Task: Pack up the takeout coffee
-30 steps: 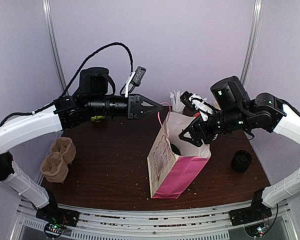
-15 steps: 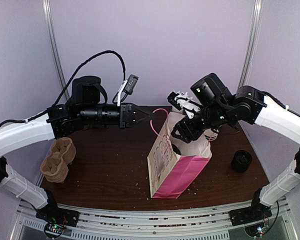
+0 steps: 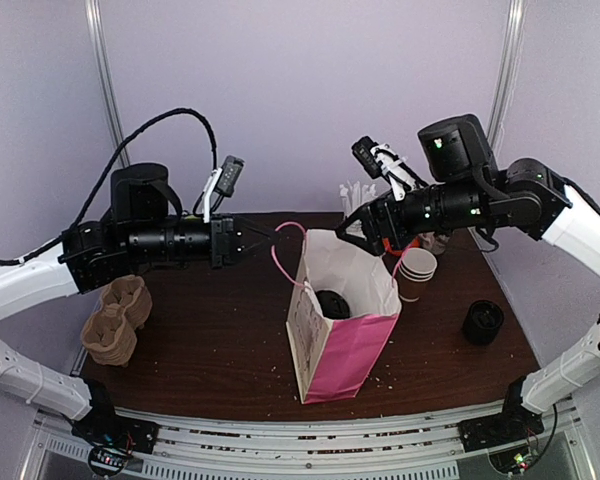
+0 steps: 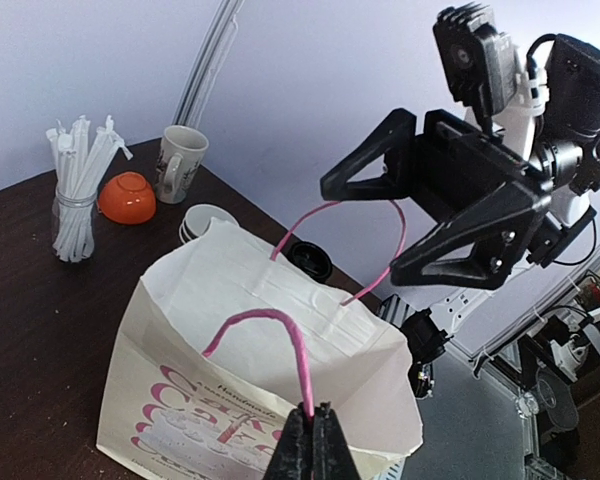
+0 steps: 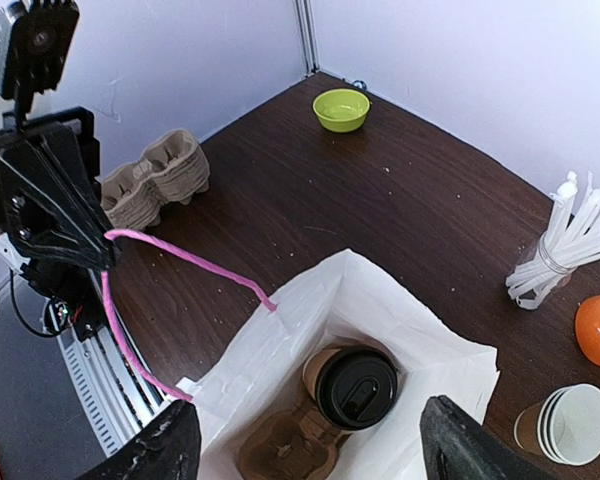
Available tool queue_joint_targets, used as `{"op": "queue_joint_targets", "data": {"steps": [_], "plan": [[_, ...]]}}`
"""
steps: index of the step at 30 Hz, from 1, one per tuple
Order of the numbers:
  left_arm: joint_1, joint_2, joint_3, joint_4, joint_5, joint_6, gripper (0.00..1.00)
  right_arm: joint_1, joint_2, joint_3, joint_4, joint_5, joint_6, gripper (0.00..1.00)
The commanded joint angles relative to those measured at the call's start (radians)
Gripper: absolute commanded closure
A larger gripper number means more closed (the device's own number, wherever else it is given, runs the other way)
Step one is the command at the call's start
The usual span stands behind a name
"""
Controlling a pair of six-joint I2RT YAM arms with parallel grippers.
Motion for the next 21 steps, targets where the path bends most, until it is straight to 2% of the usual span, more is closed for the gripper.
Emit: {"op": "queue_joint_targets", "data": {"steps": [1,11,14,21], "plan": [[0.005,-0.045,-0.032,-0.007,-0.044,0.021,1.0,0.003,-0.024,-0.002,0.086,-0.034,0.046,0.22],[0.005,-0.132,-0.087,-0.037,-0.074,0.021,1.0,0.031,0.006,-0.002,0.058,-0.029,0.054,0.22],[0.005,-0.145,-0.095,-0.038,-0.072,0.018,0.96,0.053,0.023,0.012,0.036,-0.01,0.045,0.21],[0.005,-0.163,-0.11,-0.044,-0.061,0.011,0.8,0.087,0.037,0.022,0.026,0.038,0.037,0.2]]}}
